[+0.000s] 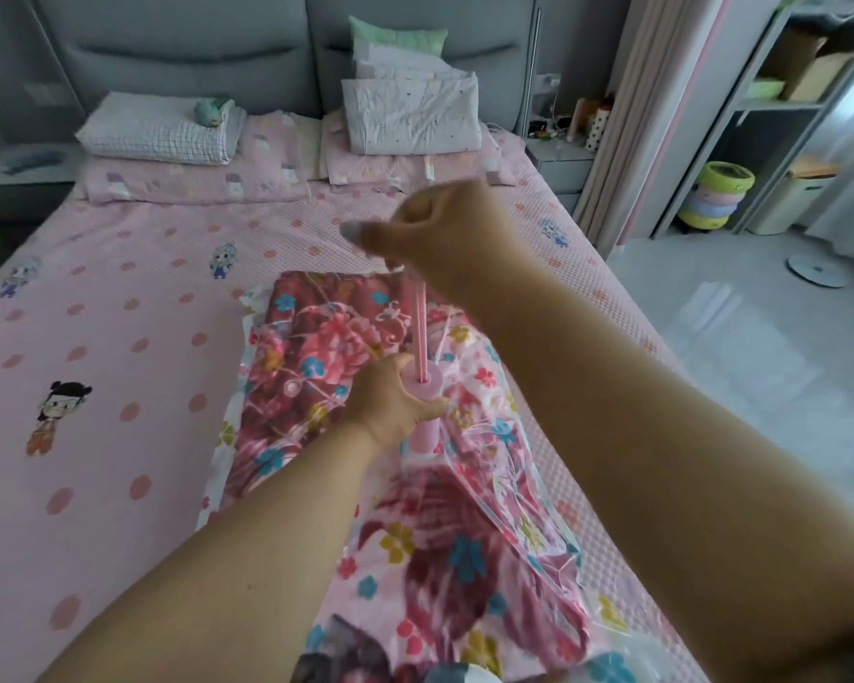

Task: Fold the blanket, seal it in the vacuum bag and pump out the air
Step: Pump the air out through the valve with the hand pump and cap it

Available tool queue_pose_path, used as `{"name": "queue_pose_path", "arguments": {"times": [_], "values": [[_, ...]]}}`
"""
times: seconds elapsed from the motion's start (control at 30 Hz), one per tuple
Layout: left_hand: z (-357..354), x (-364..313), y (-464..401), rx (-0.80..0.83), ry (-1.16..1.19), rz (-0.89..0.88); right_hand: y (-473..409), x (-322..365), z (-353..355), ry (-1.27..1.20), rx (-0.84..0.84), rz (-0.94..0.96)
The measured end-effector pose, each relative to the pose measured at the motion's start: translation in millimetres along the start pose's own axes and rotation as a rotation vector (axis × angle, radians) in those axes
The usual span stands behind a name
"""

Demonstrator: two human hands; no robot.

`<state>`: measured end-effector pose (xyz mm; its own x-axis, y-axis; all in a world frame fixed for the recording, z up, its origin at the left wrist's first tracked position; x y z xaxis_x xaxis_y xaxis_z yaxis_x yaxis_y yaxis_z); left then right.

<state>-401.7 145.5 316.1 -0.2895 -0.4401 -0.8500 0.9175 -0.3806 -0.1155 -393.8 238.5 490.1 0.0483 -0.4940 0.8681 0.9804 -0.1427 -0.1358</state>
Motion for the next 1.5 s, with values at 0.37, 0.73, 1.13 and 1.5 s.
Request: {"name": "queue_pose_path", "arguments": {"times": [0.37, 0.73, 1.13, 1.5], "values": [[-2, 9, -1, -0.025, 0.016, 0.027, 2, 1, -5, 0.004, -0.029, 0.053], [-2, 9, -4, -0.003, -0.004, 0.022, -3, -4, -4, 0.042, -0.029, 0.048], [-2, 6, -2, -0.014, -0.021, 0.008, 4, -31, -19, 0.095, -0.004, -0.091], [-2, 5, -2, -0.025, -0.012, -0.023, 8, -23, -13, 0.079, 0.029, -0.109]]}}
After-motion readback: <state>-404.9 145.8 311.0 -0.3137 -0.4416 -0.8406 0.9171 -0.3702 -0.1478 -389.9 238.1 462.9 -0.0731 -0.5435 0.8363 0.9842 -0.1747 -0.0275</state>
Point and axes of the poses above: each hand's wrist, its own y-axis away from the middle knuckle, its own z-axis out of the back of the hand, x = y × z, the point moved 4 cm from there along -y, towards the middle knuckle, and after that the axes turned 10 degrees about -z, right-handed, at the moved point
